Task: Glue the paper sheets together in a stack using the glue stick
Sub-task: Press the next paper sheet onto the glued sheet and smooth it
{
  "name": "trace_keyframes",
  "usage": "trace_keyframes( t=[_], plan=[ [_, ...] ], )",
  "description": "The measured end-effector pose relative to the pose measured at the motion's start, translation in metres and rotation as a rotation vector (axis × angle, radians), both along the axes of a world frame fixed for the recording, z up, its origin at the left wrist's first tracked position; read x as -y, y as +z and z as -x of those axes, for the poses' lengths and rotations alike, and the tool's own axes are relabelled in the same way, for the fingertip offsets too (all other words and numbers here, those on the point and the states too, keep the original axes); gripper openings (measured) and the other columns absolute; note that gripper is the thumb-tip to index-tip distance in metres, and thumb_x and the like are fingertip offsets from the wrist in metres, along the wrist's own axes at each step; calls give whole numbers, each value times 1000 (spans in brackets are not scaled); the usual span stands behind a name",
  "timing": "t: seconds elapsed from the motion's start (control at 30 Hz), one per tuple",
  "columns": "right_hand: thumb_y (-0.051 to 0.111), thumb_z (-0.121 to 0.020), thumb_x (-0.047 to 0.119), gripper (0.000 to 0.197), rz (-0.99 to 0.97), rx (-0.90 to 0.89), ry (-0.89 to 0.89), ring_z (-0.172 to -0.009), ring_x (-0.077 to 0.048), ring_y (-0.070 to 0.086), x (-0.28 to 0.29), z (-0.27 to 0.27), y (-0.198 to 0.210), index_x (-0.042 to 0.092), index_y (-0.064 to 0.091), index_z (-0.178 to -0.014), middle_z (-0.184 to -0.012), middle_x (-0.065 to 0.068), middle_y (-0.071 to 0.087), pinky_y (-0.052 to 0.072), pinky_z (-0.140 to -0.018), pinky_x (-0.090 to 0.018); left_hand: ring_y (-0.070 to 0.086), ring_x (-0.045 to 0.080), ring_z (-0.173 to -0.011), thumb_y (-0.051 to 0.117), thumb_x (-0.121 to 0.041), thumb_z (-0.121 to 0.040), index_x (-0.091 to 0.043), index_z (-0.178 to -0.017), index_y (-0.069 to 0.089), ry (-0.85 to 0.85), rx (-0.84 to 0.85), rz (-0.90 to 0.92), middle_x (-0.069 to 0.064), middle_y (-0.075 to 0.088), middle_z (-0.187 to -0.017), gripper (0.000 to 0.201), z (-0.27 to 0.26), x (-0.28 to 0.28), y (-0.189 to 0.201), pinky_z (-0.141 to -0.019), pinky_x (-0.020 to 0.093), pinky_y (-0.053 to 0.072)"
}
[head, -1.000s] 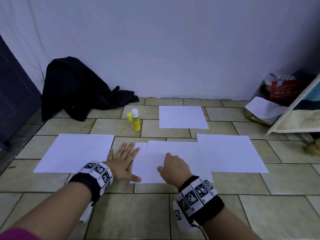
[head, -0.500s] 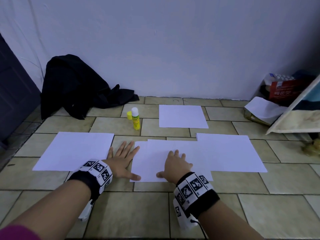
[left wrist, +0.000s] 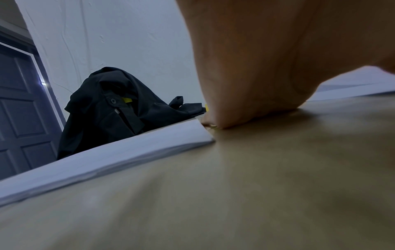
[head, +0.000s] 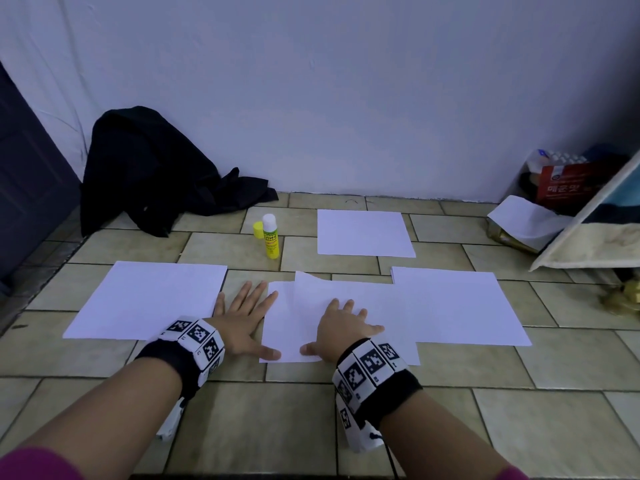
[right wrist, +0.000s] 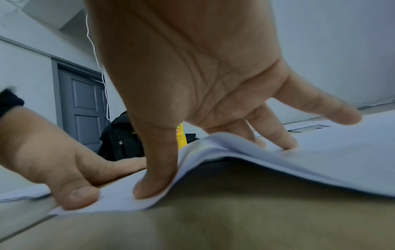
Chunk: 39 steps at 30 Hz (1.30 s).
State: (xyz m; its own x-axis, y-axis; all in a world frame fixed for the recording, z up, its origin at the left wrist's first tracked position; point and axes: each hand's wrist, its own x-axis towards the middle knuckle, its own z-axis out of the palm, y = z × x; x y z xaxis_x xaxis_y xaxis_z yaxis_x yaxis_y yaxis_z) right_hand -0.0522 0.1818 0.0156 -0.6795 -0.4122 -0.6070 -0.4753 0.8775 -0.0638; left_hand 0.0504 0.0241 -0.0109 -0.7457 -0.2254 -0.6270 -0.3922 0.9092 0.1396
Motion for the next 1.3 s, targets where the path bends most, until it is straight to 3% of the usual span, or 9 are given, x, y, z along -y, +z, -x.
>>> trace_keyframes(
  t=[0.1,0.27,0.37,0.63,0.8,0.93,1.07,1.2,1.3],
  plan=[
    [52,-92,48,85,24,-14,-2,-146,-35,9,-3,5,2,15,2,-153,-160,-8,4,14,-110,-66,-47,10,-123,32,-103,-36,-31,-145,-30,-8,7,-7,-12,-50,-136,145,0,2,1,-108,55,-22],
    [39,-98,40,61,181,-17,-20,-142,-31,18,-5,0,4,13,19,-149,-153,-8,24,21,-109,-64,-44,12,-128,51,-83,-68,-29,-146,-29,2,-20,1,-9,-47,-142,124,1,1,-2,-109,55,-20],
    [40,-98,40,61,259,-9,-21,-142,-31,17,-1,-10,3,12,18,-148,-151,-8,24,24,-107,-64,-44,13,-130,46,-93,-56,-29,-146,-29,6,-14,7,-9,-46,-143,133,0,-1,-1,-111,56,-19],
    [43,-98,40,71,301,54,-67,-145,-32,8,8,-21,3,11,6,-152,-155,-7,15,25,-107,-65,-40,19,-136,52,-73,-78,-25,-146,-29,29,-29,21,-3,-42,-149,117,-1,-5,3,-110,55,-18],
    [44,-98,39,69,313,63,-80,-145,-32,4,12,-25,3,13,9,-151,-156,-6,14,24,-107,-65,-43,13,-131,35,-100,-49,-25,-147,-27,18,-5,30,-6,-44,-146,138,0,-2,0,-110,56,-19],
    [43,-98,39,68,297,62,-91,-146,-33,0,14,-28,3,14,8,-151,-158,-6,8,22,-108,-65,-40,14,-134,51,-78,-74,-24,-147,-26,29,-43,36,-4,-41,-149,120,0,-3,-2,-110,56,-18],
    [42,-99,39,68,291,67,-85,-146,-34,-1,14,-29,3,15,7,-151,-158,-6,7,22,-108,-65,-43,10,-128,22,-106,-33,-25,-147,-27,16,-6,25,-10,-48,-138,148,0,-1,1,-110,56,-18],
    [42,-98,39,66,300,67,-91,-145,-36,1,11,-26,2,15,10,-151,-157,-7,11,23,-108,-65,-39,18,-136,52,-76,-76,-24,-146,-28,36,-39,28,-4,-42,-148,119,-1,-6,2,-110,55,-18],
    [42,-98,40,65,299,70,-95,-145,-36,3,10,-23,2,15,12,-150,-156,-7,13,23,-108,-65,-42,15,-133,46,-88,-65,-26,-145,-29,35,-18,14,-5,-43,-147,127,-1,-6,5,-110,55,-19]
  ],
)
